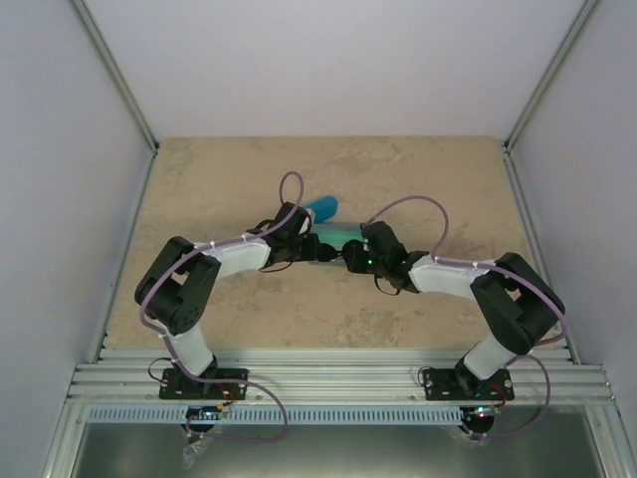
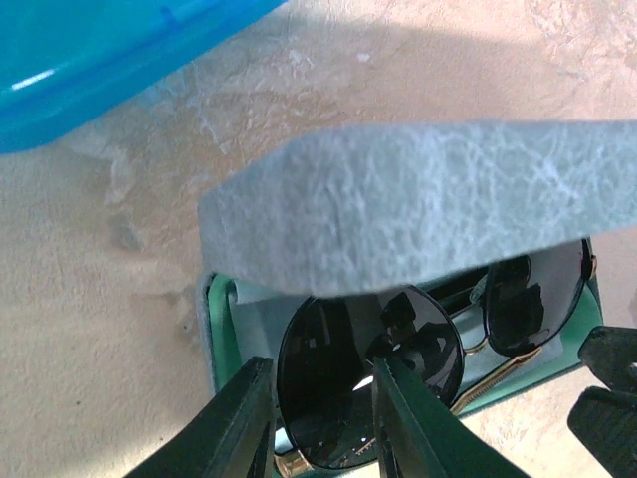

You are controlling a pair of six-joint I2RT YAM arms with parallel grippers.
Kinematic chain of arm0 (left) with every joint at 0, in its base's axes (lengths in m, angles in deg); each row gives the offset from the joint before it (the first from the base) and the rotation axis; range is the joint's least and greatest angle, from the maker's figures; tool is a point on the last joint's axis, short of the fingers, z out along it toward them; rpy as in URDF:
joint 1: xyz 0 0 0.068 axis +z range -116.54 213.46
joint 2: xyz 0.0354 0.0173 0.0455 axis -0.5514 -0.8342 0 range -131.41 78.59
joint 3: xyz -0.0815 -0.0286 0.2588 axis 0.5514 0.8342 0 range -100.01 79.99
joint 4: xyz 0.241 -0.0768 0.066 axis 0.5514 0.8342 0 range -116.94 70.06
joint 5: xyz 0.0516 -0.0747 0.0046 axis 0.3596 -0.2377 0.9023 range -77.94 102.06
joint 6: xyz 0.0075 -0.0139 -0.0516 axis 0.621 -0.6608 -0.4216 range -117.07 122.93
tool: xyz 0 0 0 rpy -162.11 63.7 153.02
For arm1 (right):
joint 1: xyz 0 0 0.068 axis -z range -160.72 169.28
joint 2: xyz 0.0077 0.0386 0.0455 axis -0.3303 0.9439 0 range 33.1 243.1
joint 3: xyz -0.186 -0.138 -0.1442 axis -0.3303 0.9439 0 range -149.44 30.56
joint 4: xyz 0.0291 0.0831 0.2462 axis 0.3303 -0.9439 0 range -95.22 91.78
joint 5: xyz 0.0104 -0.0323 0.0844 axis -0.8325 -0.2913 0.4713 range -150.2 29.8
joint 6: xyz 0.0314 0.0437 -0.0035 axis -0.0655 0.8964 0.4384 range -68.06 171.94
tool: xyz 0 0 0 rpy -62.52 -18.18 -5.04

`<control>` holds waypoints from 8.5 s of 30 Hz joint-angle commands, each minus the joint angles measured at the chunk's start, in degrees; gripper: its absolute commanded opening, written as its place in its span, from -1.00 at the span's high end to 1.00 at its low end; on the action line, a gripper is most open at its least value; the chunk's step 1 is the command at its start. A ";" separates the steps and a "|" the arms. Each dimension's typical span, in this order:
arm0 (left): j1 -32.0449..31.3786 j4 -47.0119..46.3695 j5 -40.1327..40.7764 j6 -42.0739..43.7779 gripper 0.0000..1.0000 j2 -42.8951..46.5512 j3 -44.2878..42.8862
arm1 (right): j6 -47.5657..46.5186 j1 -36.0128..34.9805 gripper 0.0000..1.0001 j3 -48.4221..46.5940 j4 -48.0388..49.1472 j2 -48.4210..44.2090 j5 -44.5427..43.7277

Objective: Organize the sunglasses
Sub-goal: Adjust the sunglasses in the sunglasses case, then close the sunglasses case at the center of the board, then pick up the sunglasses case from the center of the board, then place the sunglasses case at the center of the board.

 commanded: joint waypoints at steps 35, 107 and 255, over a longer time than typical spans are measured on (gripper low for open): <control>1.05 4.54 9.20 1.67 0.11 7.31 -1.10 | 1.10 0.17 0.33 -0.16 3.29 -3.64 2.61; -2.13 -6.35 -1.74 -7.32 0.59 9.51 12.36 | -10.47 0.70 0.19 -17.84 -8.67 3.81 -7.27; 7.04 7.42 6.49 5.94 -0.44 18.06 -2.03 | -23.86 21.23 -0.42 -18.37 -18.93 11.21 -13.60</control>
